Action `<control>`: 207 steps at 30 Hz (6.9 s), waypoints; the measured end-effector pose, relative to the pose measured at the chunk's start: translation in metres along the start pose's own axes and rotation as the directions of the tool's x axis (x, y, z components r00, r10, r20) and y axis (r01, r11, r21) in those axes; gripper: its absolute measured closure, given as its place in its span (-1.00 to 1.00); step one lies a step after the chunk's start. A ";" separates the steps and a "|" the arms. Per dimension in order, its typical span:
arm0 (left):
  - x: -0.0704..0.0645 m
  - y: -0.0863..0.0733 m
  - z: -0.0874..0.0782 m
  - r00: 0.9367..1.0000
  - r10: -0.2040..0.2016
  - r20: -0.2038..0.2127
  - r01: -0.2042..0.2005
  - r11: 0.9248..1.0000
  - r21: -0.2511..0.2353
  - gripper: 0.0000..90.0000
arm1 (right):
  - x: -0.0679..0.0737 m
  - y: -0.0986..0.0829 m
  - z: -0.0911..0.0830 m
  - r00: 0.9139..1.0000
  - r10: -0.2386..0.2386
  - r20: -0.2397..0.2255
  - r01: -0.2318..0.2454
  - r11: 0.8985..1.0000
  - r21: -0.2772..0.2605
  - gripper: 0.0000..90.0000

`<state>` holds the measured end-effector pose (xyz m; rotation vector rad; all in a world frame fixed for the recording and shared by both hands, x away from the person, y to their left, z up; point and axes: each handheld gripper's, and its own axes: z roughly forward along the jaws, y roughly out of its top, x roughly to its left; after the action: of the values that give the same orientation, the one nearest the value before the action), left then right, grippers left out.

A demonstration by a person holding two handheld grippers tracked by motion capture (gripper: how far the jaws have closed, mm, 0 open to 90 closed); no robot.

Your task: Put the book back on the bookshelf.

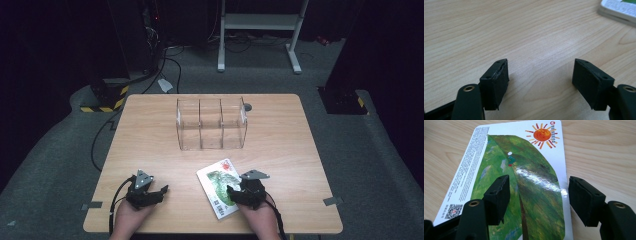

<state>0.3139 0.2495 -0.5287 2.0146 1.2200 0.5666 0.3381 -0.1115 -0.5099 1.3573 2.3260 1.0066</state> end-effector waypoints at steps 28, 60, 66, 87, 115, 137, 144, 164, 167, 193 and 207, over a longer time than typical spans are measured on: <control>0.002 0.014 -0.001 0.999 -0.018 0.045 0.021 0.999 -0.048 0.15 | 0.015 -0.005 -0.015 0.995 -0.068 0.071 0.077 0.990 -0.121 -0.16; -0.026 0.020 0.017 0.995 0.071 0.069 -0.070 0.997 -0.013 0.69 | 0.016 -0.027 -0.017 0.992 -0.041 0.122 0.043 0.999 -0.016 0.18; -0.030 0.008 0.003 0.993 0.100 0.069 -0.099 0.995 -0.010 0.68 | 0.009 -0.009 0.000 0.993 -0.041 0.113 0.043 0.999 -0.011 0.13; -0.017 0.021 0.012 1.000 -0.010 0.015 0.010 0.999 -0.045 0.10 | 0.042 -0.032 -0.026 0.993 -0.116 -0.020 0.115 0.992 -0.049 -0.41; -0.021 0.028 0.017 0.996 -0.004 0.090 0.010 0.998 -0.067 0.23 | 0.055 -0.041 -0.022 0.983 -0.156 -0.098 0.155 0.988 -0.019 -0.43; -0.035 0.034 0.030 0.991 -0.017 0.133 0.026 0.998 -0.064 0.31 | 0.047 -0.033 -0.016 0.990 -0.134 -0.039 0.133 0.991 -0.031 -0.35; -0.038 0.038 0.037 0.991 -0.040 0.131 0.050 0.996 -0.075 0.29 | 0.036 -0.030 -0.014 0.995 -0.104 0.004 0.105 0.994 -0.042 -0.33; -0.039 0.044 0.043 0.991 -0.060 0.122 0.069 0.995 -0.073 0.17 | 0.021 -0.023 -0.007 0.997 -0.064 0.046 0.067 0.996 -0.066 -0.29; -0.040 0.042 0.038 0.991 -0.069 0.114 0.079 0.993 -0.085 0.09 | 0.022 -0.023 -0.007 0.996 -0.071 0.049 0.073 0.996 -0.055 -0.26; -0.058 0.024 0.022 0.983 -0.118 0.142 0.127 0.990 -0.053 -0.02 | 0.032 -0.023 0.000 0.996 -0.089 -0.024 0.088 0.995 -0.039 -0.37; -0.056 0.027 0.027 0.974 -0.182 0.136 0.187 0.982 -0.027 -0.09 | 0.033 -0.022 0.001 0.996 -0.092 -0.007 0.092 0.995 -0.041 -0.35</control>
<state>0.3216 0.1826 -0.5267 1.8506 1.2870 0.3570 0.3071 -0.0902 -0.5221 1.2215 2.3379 1.0276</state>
